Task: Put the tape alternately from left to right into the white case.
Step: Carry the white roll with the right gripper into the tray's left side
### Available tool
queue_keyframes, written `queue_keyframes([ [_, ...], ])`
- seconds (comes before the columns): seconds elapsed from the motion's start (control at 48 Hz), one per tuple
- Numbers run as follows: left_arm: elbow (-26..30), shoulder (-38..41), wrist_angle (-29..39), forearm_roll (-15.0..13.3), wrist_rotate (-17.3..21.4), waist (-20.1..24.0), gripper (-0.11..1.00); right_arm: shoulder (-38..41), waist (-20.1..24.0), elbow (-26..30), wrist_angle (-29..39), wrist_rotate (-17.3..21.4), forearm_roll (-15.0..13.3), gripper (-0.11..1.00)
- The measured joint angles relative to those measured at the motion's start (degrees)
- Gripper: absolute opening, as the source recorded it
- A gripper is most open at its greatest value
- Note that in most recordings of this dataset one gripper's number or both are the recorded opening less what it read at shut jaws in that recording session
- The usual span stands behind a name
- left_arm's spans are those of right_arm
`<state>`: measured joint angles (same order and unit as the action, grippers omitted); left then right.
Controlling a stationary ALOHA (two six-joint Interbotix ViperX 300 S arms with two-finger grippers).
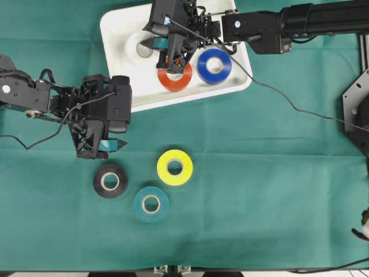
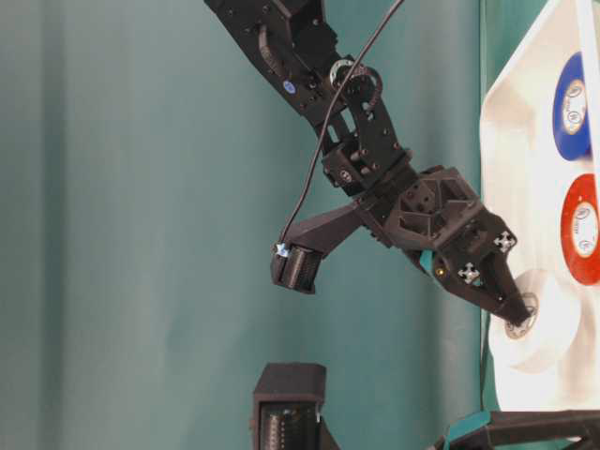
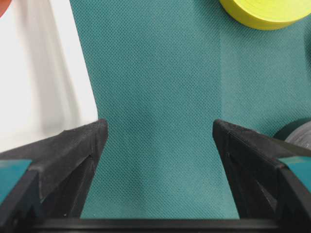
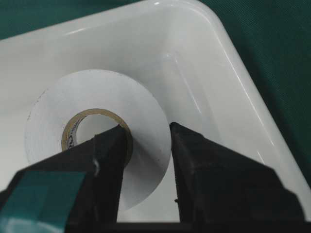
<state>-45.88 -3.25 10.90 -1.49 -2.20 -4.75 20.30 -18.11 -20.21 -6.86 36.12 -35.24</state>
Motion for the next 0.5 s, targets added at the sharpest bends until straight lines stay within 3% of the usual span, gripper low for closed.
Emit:
queue_keyframes([
  [0.292,0.0,0.0,0.0,0.1,0.0,0.1,0.66,0.0,0.0,0.0,0.2,0.0,-0.5,0.29],
  [0.5,0.0,0.0,0.0,0.1,0.0,0.1,0.66,0.0,0.0,0.0,0.2,-0.1,-0.6,0.82],
])
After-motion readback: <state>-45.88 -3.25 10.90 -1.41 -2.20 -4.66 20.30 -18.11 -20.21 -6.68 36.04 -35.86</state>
